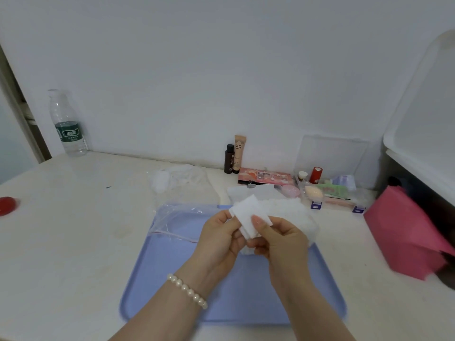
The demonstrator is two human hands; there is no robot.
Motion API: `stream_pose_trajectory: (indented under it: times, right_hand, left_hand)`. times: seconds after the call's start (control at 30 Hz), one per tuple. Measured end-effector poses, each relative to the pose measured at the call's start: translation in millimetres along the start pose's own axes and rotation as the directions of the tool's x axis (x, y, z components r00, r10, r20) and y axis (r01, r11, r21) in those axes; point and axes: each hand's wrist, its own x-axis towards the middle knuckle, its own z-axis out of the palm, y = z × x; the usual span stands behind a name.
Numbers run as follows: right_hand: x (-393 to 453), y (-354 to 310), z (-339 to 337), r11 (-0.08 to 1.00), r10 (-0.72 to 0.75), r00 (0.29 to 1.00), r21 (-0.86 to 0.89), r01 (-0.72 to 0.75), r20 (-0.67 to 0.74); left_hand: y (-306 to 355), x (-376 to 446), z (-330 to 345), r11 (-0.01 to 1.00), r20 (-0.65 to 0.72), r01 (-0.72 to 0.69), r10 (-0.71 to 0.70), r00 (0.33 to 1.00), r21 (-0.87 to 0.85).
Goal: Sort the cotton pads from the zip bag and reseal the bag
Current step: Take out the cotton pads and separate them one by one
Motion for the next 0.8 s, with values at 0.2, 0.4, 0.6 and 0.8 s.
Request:
stream_pose_trajectory:
  times: [0.2,0.4,0.6,0.8]
  right_hand:
    - [-4,-1,4,0.995,-0.094,0.994,-0.026,0.093,-0.057]
    - [-3,3,3,0.988,-0.139,0.988,-0.069,0.135,-0.065]
    - [0,8,0,0.970,-0.143,0.990,-0.200,0.139,-0.007]
    - [46,-35,-39,0.839,-0.321,0.945,-0.482,0.252,-0.065]
  left_hand:
    - [4,-2,1,0.996,0.008,0.027,-0.026,1.000,-0.086]
    - [8,-4,1,0.993,0.023,0.055,-0.053,0.998,-0.103]
    - [4,-1,-6,0.999,0.049,0.024,-0.023,0.999,-0.022]
    - [-4,10,-32,0.923,-0.082,-0.017,0.052,0.995,0.385]
